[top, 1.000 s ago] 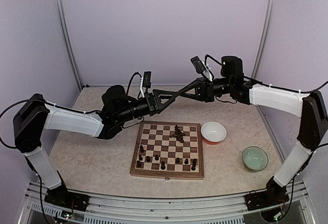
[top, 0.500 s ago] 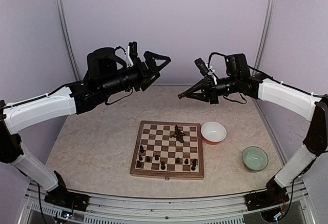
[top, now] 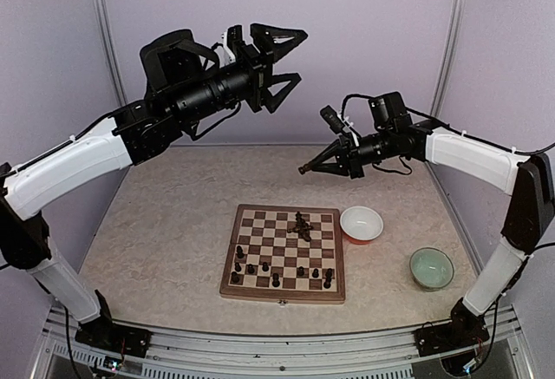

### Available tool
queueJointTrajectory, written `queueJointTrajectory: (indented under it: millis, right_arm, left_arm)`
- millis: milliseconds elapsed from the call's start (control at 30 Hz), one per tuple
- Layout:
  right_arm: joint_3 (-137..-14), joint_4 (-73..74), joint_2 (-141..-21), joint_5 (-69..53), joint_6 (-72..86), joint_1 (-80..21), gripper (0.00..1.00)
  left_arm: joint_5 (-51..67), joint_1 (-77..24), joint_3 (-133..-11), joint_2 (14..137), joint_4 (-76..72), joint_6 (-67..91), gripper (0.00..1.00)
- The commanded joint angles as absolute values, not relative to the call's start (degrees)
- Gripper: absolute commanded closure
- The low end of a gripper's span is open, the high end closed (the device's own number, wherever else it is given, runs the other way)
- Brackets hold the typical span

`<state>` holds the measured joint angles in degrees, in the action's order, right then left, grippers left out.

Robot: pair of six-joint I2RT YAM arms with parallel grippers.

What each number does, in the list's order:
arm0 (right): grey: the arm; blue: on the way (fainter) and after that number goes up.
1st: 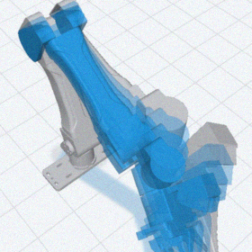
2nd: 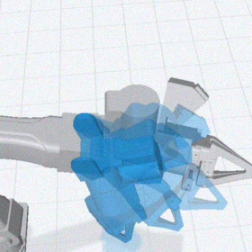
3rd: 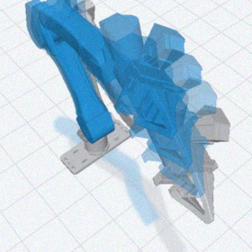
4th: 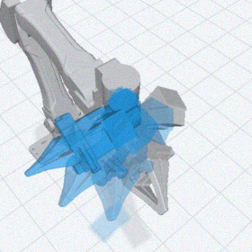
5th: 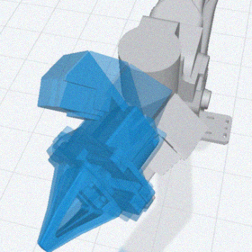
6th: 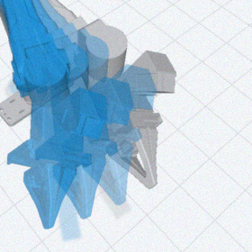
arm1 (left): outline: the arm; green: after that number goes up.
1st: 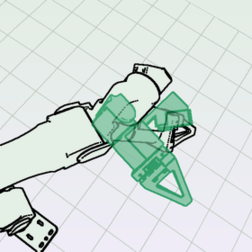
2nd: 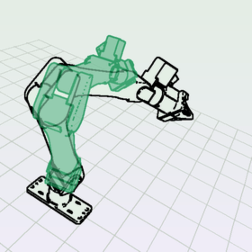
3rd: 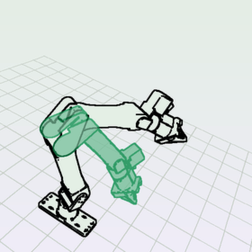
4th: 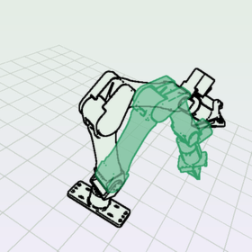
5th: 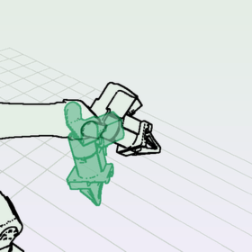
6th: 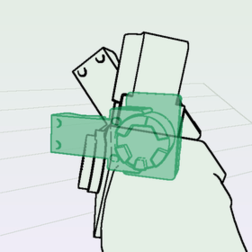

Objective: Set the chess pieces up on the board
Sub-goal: Place the knight at b8.

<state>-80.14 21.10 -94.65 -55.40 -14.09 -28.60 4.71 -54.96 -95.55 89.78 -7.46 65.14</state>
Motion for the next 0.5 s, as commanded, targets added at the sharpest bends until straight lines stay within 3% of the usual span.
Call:
queueJointTrajectory:
  millis: [0, 267, 467]
  right_arm:
    - [-82.63, 23.96, -96.50, -55.15, -15.46, -28.18, 1.00]
    - [-83.29, 25.07, -96.92, -55.32, -16.17, -27.96, 1.00]
    - [-82.64, 24.41, -96.24, -55.51, -15.90, -27.73, 1.00]
  left_arm:
    - [8.98, -53.21, -95.68, 92.14, -9.32, 67.50, 0.01]
    - [14.45, -51.33, -96.97, 95.31, -15.25, 70.27, 0.01]
    - [11.56, -51.73, -96.11, 94.96, -16.64, 68.17, 0.01]
